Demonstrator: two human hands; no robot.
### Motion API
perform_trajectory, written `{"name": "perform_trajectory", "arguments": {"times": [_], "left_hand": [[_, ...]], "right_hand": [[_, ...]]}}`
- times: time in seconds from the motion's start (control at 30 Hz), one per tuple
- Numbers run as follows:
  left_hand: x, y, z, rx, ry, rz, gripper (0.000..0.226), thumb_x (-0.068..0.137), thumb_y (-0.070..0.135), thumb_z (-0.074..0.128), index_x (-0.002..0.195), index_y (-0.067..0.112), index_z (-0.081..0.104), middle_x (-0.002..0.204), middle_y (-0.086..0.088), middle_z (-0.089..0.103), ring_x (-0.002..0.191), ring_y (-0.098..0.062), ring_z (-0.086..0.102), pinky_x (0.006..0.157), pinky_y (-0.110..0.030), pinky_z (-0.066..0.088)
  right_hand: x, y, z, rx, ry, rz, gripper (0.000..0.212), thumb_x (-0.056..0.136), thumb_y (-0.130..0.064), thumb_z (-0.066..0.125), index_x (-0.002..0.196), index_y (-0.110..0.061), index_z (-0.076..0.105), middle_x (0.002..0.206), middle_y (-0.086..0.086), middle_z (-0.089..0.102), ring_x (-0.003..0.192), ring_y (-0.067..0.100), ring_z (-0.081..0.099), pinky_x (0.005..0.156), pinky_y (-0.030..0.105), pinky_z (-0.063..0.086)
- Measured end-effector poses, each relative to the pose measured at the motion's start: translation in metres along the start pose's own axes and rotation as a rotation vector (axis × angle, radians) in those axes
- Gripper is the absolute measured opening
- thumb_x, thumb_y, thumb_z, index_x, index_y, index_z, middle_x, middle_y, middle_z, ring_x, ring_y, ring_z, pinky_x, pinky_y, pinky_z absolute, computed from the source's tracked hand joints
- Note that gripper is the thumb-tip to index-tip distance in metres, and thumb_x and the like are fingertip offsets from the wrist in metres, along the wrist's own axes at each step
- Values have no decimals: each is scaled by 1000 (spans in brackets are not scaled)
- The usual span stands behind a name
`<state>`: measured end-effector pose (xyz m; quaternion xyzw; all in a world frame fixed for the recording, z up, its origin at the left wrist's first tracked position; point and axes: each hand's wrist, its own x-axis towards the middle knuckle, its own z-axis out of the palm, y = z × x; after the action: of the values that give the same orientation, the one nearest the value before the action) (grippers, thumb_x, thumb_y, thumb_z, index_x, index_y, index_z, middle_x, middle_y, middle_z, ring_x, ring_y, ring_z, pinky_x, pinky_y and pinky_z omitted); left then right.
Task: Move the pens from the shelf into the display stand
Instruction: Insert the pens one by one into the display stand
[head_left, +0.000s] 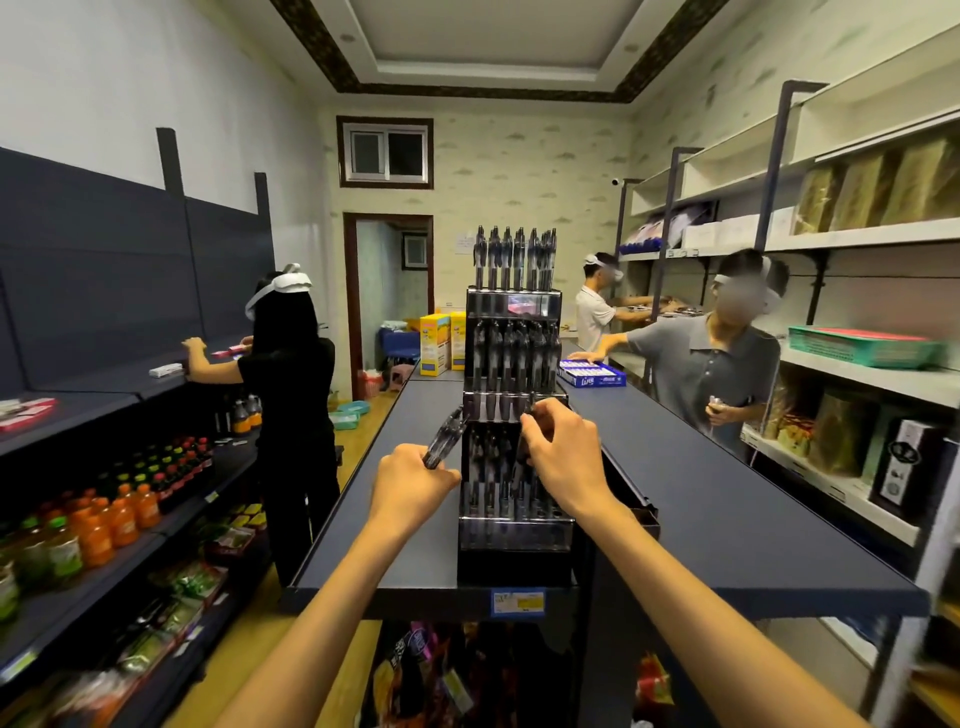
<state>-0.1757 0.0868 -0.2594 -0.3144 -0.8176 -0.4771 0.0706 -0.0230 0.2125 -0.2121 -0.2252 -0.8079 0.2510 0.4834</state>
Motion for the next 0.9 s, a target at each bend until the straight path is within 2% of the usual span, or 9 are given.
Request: {"name": "perform_trajectory", "arguments": {"times": [0.07, 0.17, 0.33, 0.47, 0.6, 0.73, 0.8, 0.9], "left_hand": [[-1, -2, 0, 4, -13, 11, 21, 61, 32, 66, 48, 32, 50, 37, 10, 38, 35, -10, 33, 43, -22, 30], [-2, -3, -1, -34, -22, 11, 25, 62, 29, 68, 48, 27, 47, 39, 9, 37, 37, -10, 32, 45, -25, 31], [-3, 0, -1, -46, -28, 16, 26, 61, 34, 67, 47, 26, 46, 39, 9, 37, 37, -9, 33, 47, -26, 32], [-4, 2, -1, -46, -29, 12, 27, 62, 29, 69, 47, 27, 47, 40, 10, 39, 38, -9, 33, 46, -26, 33], [-7, 6, 1, -66, -49, 51, 26, 65, 26, 69, 46, 31, 52, 38, 11, 41, 37, -6, 40, 38, -18, 28], [-8, 9, 4, -84, -87, 81, 28, 68, 27, 71, 46, 31, 54, 39, 12, 46, 38, -3, 42, 35, -14, 29], [-8, 12, 6, -100, -110, 86, 25, 67, 29, 70, 48, 28, 55, 40, 11, 47, 38, -3, 41, 35, -14, 32], [-6, 18, 8, -129, -114, 80, 31, 68, 25, 72, 46, 25, 51, 39, 10, 43, 36, -3, 38, 36, -14, 31]], "right_hand": [[-1, 1, 2, -35, -6, -17, 20, 100, -29, 62, 109, -12, 70, 84, -4, 67, 75, 10, 62, 66, 20, 46], [-1, 2, 4, -46, -34, -14, 22, 99, -28, 63, 110, -10, 71, 91, 4, 74, 85, 20, 69, 78, 33, 54], [-5, 4, 9, -107, -97, -2, 24, 99, -28, 65, 109, -8, 74, 94, 8, 76, 91, 24, 71, 86, 41, 56], [-11, 6, 12, -191, -152, 26, 22, 95, -29, 70, 99, -8, 77, 89, 8, 76, 86, 21, 71, 80, 31, 55], [-18, 8, 13, -256, -218, 46, 26, 95, -32, 69, 89, -9, 78, 80, 6, 74, 78, 18, 69, 78, 35, 57], [-19, 6, 9, -283, -233, 68, 27, 94, -35, 70, 85, -11, 78, 79, 3, 73, 78, 16, 67, 77, 30, 54], [-19, 2, 3, -302, -213, 73, 26, 92, -36, 71, 87, -13, 79, 82, 2, 75, 82, 16, 69, 78, 30, 55], [-18, -7, -9, -230, -86, 40, 22, 90, -37, 70, 87, -17, 79, 80, -3, 75, 78, 13, 71, 74, 32, 57]]}}
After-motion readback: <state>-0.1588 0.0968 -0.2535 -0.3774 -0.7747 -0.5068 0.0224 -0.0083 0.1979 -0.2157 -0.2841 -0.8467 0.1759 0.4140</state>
